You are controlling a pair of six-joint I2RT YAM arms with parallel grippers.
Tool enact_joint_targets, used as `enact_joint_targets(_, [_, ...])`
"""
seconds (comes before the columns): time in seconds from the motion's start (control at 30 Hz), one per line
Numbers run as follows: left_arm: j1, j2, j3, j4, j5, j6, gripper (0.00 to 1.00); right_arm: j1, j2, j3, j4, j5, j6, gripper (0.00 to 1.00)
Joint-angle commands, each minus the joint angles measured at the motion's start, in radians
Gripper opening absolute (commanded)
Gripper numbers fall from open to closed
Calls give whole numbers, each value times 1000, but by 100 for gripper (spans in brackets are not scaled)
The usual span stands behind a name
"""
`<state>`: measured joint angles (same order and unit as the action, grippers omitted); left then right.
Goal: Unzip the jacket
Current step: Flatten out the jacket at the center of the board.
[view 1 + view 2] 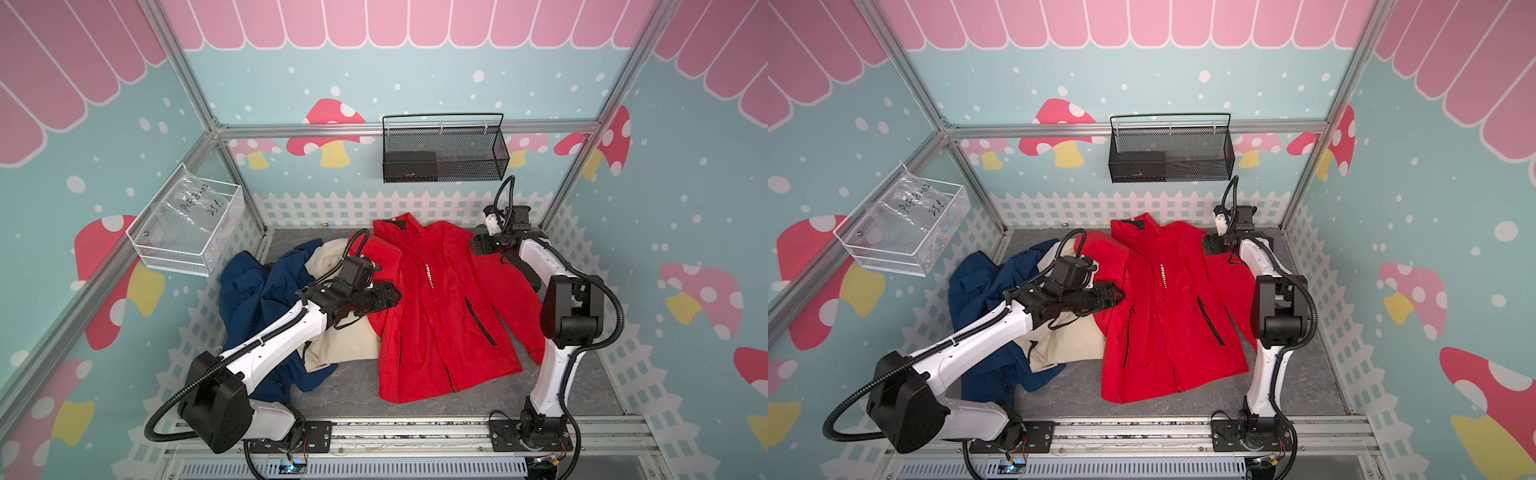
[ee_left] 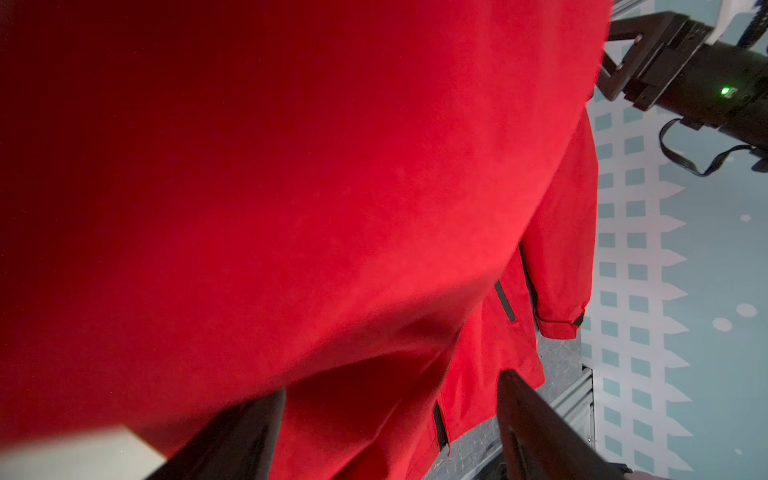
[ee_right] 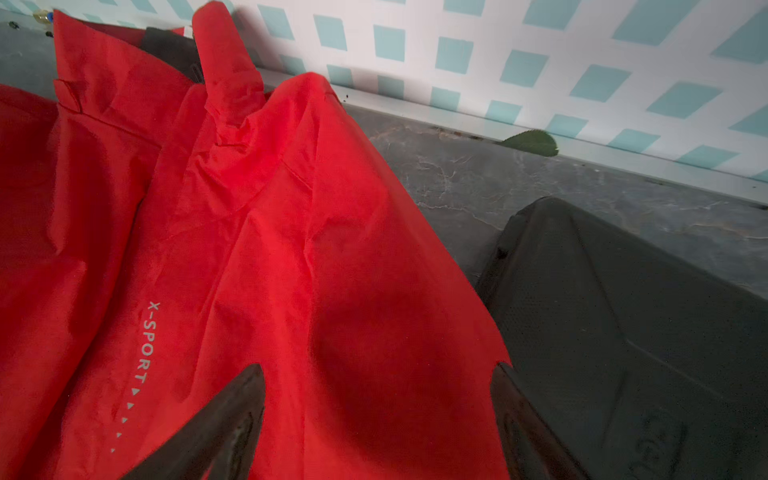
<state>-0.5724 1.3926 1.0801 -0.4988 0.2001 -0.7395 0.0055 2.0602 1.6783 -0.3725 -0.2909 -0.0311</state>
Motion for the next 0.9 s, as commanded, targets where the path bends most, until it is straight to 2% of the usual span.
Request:
enact_joint_targets(0.0, [-13,23,17,6,-62,-27,83,1,27,12,33,-42,-32,87])
enact_joint_targets(0.13, [-22,40,31,10,-62,-25,83,1,56,-2,61,-51,-37,84])
enact_joint_targets(0.23, [-32,52,39,15,-62,-23,83,1,69,-5,68,-59,-51,75])
enact_joint_targets(0.27, [-38,59,41,14,-62,-23,83,1,72,-5,69,-62,-54,70])
enact_joint_targets(0.33, [-43,76,45,14,-65,-25,82,-1,65,-10,69,-64,-52,48])
enact_joint_targets(0.4, [-49,92,46,14,-79,-35,73,-1,31,-26,72,-45,-35,21])
enact_joint_targets(0.43, [-49,95,45,14,-89,-41,67,-2,7,-39,81,-38,-30,16])
enact_joint_targets(0.47, [-50,97,42,17,-103,-47,57,-2,-23,-55,90,-30,-23,10])
enact_joint_targets(0.57, [-51,95,32,23,-136,-54,26,-7,-122,-109,120,-24,13,1])
enact_joint_targets(0.67, [-50,86,33,25,-146,-40,2,-23,-214,-146,130,-13,53,0])
enact_joint_targets(0.87, [-24,24,53,-79,-174,-17,0,-98,-335,-206,99,-6,185,0])
